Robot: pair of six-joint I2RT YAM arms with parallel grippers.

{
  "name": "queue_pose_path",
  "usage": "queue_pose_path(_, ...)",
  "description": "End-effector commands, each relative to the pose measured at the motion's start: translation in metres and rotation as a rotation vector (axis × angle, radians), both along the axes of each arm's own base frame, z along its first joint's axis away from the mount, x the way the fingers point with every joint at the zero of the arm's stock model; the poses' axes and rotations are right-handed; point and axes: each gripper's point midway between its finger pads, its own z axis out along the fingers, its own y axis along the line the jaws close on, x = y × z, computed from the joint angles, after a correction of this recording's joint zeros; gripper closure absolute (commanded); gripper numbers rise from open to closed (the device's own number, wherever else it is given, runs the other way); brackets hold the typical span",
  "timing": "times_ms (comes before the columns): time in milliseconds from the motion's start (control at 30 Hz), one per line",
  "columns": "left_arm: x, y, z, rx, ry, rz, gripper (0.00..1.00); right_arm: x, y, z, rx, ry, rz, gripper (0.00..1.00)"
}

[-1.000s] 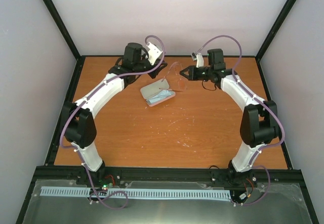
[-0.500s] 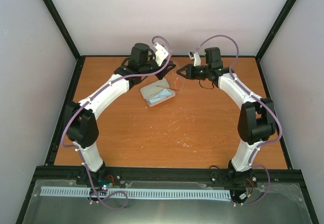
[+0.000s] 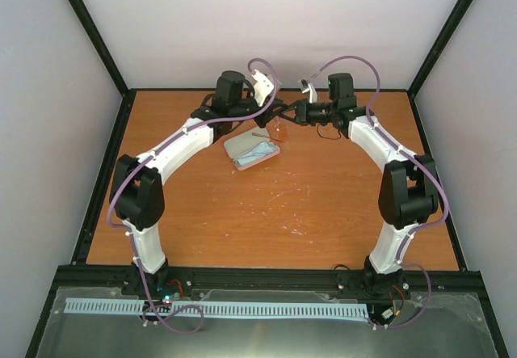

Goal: Organize the sunglasses
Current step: Fold the sunglasses.

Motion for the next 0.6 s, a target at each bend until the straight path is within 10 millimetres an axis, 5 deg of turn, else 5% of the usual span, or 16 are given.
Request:
queue_pose_path(0,0.013,-0.002,0.009,-0.014,-0.018,0.041,0.81,-0.007,0.009,0.018,0.053,-0.041,0.063,0.97)
queue_pose_path(267,0.05,0.06,0.093,-0.031,-0.197,0.181,0.86,0.012,-0.013,-0.033,-0.083,0.049,-0.037,0.97)
queue_pose_path(400,0.013,0.061,0.115,-0.067,-0.196,0.08,0.98,0.039,-0.032,-0.057,-0.114,0.136,-0.087,0.97)
queue_pose_path(567,-0.064,0.039,0.116,-0.106,-0.145,-0.086,0.98,0.061,-0.029,-0.053,-0.132,0.11,-0.077,0.97)
